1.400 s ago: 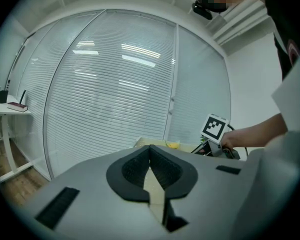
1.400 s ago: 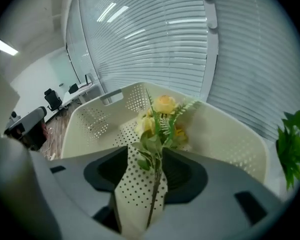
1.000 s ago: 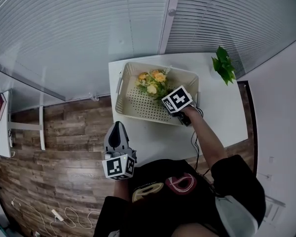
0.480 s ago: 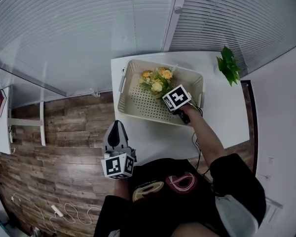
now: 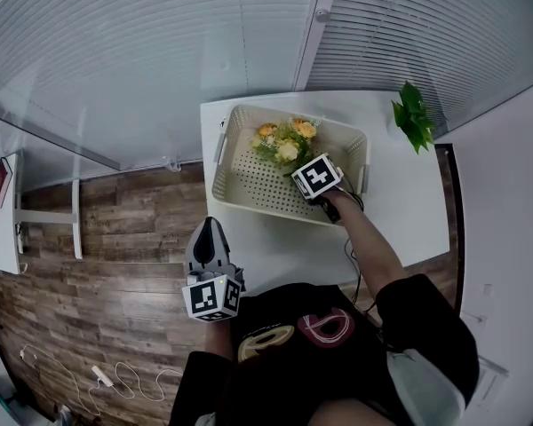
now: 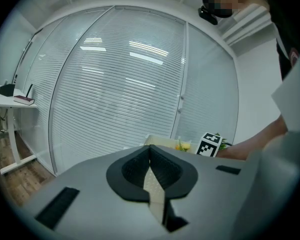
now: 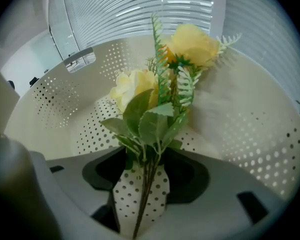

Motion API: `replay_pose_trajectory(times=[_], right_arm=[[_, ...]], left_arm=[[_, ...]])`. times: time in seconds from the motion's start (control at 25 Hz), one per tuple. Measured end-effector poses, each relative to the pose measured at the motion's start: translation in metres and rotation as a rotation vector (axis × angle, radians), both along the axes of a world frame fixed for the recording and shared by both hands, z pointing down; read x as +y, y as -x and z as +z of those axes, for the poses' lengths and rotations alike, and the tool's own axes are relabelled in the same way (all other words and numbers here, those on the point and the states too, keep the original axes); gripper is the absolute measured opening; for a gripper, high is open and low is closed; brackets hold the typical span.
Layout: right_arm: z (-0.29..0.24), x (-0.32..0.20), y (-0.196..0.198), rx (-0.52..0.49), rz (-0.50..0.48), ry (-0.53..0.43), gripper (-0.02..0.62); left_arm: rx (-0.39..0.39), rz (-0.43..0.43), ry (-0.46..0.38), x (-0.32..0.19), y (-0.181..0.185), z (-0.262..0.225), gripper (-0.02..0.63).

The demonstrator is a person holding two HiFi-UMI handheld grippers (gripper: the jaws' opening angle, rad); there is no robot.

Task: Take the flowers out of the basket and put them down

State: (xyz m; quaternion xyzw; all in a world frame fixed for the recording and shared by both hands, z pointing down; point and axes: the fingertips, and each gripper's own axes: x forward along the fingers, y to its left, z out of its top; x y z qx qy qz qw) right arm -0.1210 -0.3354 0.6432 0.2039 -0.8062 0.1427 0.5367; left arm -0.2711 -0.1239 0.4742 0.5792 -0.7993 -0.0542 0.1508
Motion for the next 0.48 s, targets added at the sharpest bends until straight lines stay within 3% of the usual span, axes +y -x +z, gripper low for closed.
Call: replay_pose_trajectory(times=[0.2, 0.48], right_arm=[[0.0019, 0.0011, 0.0024, 0.027, -0.030, -0.024, 0.247], [0.0060, -0.0050, 0.0001, 0.004, 0.014, -0.015, 0.245]], left_arm=[[-0.003, 0.006, 0.009, 0.0012, -0.0021, 0.0026, 0.017], [0.002, -0.006, 0.013, 0.0020, 0.0008, 0.0040, 0.017]])
